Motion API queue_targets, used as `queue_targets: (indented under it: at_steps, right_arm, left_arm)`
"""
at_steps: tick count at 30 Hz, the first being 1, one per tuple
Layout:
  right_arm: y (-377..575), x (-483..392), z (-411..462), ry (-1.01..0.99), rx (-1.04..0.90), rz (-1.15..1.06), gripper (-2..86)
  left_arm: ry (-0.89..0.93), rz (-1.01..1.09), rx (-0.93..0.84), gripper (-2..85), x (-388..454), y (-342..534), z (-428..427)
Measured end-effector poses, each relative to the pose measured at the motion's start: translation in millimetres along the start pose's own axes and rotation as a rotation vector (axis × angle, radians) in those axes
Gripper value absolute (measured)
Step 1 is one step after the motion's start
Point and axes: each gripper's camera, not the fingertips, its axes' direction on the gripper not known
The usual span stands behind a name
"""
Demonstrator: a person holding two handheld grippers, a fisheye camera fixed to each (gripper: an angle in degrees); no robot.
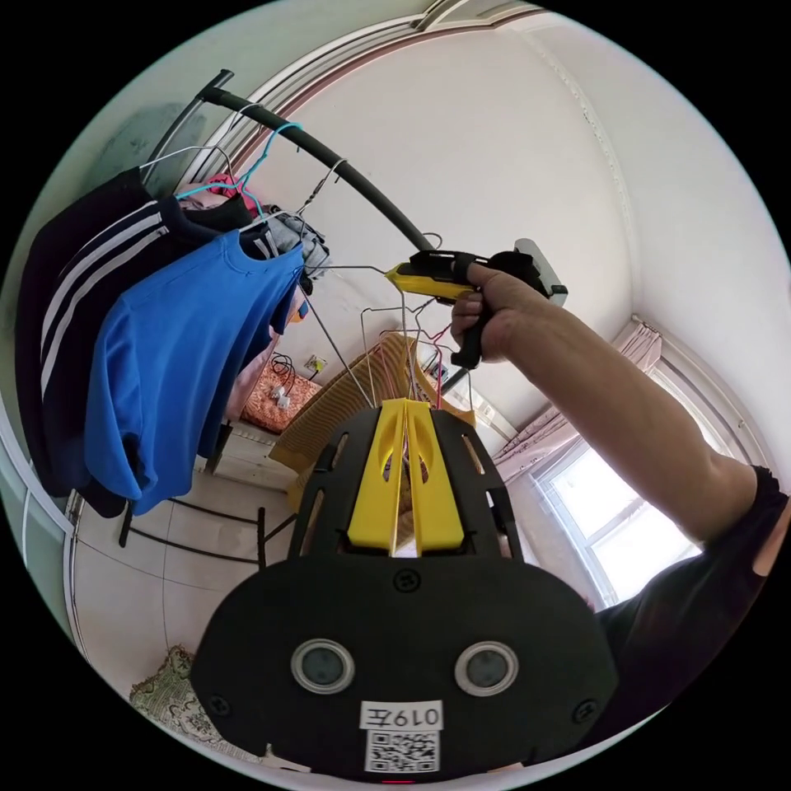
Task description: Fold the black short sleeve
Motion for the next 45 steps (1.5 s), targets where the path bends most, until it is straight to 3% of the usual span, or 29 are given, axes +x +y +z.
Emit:
queue_targets:
  at_steps: [5,15,21,26,29,34,37,40,45]
  right_arm:
    - [8,5,20,-0.037,-0.009,-0.021,-0.6]
    - [51,3,45,0.091,0.045,-0.041,0.0]
    - [120,16,26,0.022,0.148,-0.026,-0.6]
    - [266,62,-50,-0.132,0.358,-0.268,-0.7]
    - [401,126,-107,-0.030,0.495,-0.406,-0.6]
    - [664,261,-194,0.320,0.591,-0.072,-0.6]
    - [828,273,-220,0.575,0.635,0.154,-0.7]
    - [970,255,-214,0.872,0.535,0.469,-0.7]
    - [1168,207,-184,0.822,0.575,0.955,-0.7]
  left_arm:
    - [-0.030,0.019,-0.026,0.6,10,19,20]
    - [-0.143,0.133,-0.064,0.7,59,42,65]
    - [-0.341,0.267,-0.075,0.8,117,59,87]
    - [-0.183,0.534,-0.187,0.9,200,101,138]
    - [0.026,0.684,-0.341,0.9,257,146,206]
    - [0.454,0.844,-0.741,0.9,358,266,363]
    - [0.581,0.982,-0.981,0.8,426,367,455]
    - [0.653,1.108,-1.159,0.8,485,474,521]
    - [0.740,1.238,-1.253,0.8,555,626,571]
